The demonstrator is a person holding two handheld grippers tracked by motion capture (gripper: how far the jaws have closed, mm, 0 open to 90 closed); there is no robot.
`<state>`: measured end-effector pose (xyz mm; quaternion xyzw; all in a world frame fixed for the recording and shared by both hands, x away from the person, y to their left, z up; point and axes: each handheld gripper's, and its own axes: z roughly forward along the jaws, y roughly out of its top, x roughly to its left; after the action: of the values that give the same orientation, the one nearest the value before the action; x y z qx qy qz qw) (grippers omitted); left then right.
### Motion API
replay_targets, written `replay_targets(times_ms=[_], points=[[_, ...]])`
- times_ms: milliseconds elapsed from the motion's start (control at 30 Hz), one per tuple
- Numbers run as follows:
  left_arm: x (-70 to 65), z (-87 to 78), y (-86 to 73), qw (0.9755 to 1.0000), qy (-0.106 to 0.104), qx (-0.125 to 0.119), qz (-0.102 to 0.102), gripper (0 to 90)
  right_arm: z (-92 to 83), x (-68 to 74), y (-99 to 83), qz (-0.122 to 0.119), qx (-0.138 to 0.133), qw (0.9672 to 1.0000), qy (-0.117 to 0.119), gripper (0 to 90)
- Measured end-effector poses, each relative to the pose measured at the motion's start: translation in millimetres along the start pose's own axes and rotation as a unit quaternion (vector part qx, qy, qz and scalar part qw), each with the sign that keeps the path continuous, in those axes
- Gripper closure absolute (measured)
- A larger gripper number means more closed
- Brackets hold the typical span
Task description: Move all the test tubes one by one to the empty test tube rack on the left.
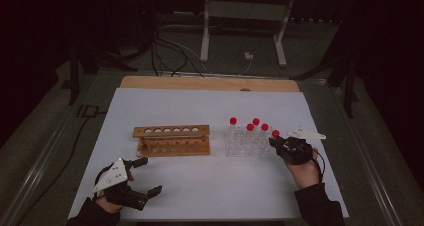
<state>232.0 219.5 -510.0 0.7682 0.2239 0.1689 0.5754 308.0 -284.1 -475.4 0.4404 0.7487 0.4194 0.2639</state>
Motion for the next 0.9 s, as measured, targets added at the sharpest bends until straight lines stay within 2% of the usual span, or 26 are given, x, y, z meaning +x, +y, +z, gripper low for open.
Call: replay_targets(times_ms=[67, 133, 367, 500, 733, 900], points=[[-0.4, 0.5, 0.7, 1.0, -0.006, 0.007, -0.001, 0.4, -0.9, 0.2, 0.7, -0.001, 0.0, 1.0, 0.001, 75.2], [-0.5, 2.0, 1.2, 0.9998, 0.0, 0.018, -0.008, 0.4, -3.8, 0.4, 3.3, -0.003, -0.002, 1.0, 0.0, 75.2], [-3.7, 4.5, 4.2, 0.9995, -0.002, 0.031, -0.009, 0.4, -16.6, 1.8, 12.3, -0.011, -0.019, 0.9997, -0.004, 75.3], [-4.2, 4.5, 5.6, 0.9993, -0.005, 0.032, -0.016, 0.4, -24.8, 1.6, 17.6, -0.014, -0.03, 0.9994, -0.007, 75.3], [-5.5, 4.0, 8.6, 0.9994, -0.002, 0.031, -0.014, 0.5, -37.8, 2.8, 27.4, -0.026, -0.044, 0.9986, -0.014, 75.3], [-6.5, 3.2, 12.8, 0.9994, -0.005, 0.029, -0.019, 0.5, -45.0, 9.7, 34.2, -0.028, -0.051, 0.9983, 0.009, 75.3]])
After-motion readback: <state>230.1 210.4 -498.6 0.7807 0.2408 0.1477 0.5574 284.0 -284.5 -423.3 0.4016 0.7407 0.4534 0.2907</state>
